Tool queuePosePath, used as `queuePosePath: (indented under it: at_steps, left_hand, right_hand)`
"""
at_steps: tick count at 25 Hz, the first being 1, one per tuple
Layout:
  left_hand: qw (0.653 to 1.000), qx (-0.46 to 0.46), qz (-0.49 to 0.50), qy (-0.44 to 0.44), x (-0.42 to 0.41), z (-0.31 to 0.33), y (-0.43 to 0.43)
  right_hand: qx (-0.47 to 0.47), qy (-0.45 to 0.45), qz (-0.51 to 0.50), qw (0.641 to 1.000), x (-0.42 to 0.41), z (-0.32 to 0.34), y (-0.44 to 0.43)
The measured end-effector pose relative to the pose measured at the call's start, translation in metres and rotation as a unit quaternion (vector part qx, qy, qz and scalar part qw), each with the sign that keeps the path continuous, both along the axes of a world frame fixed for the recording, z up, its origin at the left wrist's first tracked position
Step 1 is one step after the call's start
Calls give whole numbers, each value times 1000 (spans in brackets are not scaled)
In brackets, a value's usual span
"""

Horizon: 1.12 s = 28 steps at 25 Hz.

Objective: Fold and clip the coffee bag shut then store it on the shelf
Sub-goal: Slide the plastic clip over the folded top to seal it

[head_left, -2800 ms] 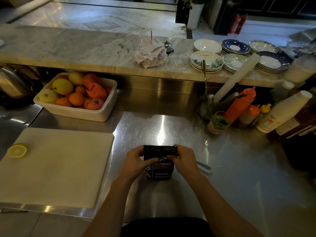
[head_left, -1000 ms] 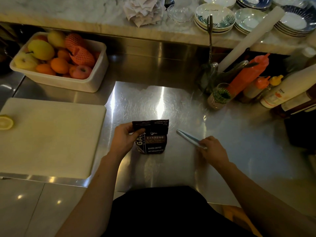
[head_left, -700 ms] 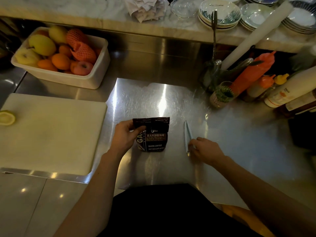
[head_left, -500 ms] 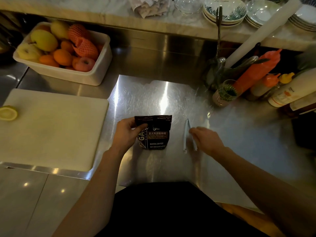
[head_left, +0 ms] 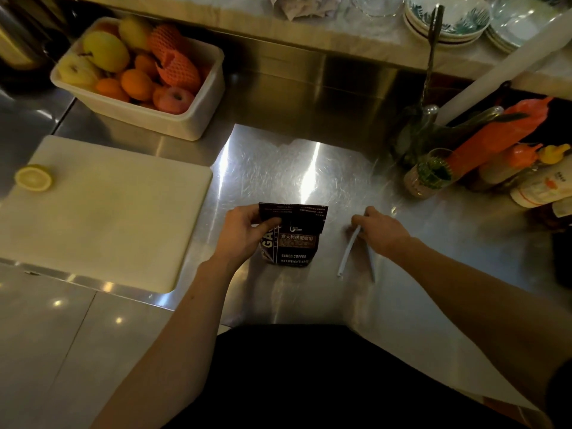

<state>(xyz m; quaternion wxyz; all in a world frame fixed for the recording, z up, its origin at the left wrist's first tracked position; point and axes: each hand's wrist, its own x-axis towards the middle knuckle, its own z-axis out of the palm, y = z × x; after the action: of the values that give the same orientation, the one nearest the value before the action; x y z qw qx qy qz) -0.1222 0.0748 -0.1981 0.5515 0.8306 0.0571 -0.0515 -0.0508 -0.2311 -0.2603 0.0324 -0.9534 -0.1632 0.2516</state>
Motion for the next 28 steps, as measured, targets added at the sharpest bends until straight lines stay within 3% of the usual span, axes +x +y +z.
queuePosePath:
  at_steps: [3,6,8,13,19,23,28]
  left_hand:
    - [1000,-2,2,4,2,-3,1]
    - [1000,-3,0,5,4,-4,2]
    - [1000,-9,0,7,5,-4,2]
    - [1000,-24,5,3,8,-7,2]
    - [1000,-22,4,-4,8,-8,0]
    - [999,-36,-3,5,5,-11,-6]
    - [995,-93,23,5,6,-12,0]
  right_hand:
    - [75,12,-110,991,-6,-2,-12]
    - [174,-6,-240,955,-18,6,-29]
    - [255,-4,-321,912,-29,19,-36]
    - [463,69,-450,760,-55,70,-15]
    - [550,122,-482,671,-57,92,35]
    - [577,137,-491,638,-51,95,50]
    - [586,153,-467,645,-45,105,73]
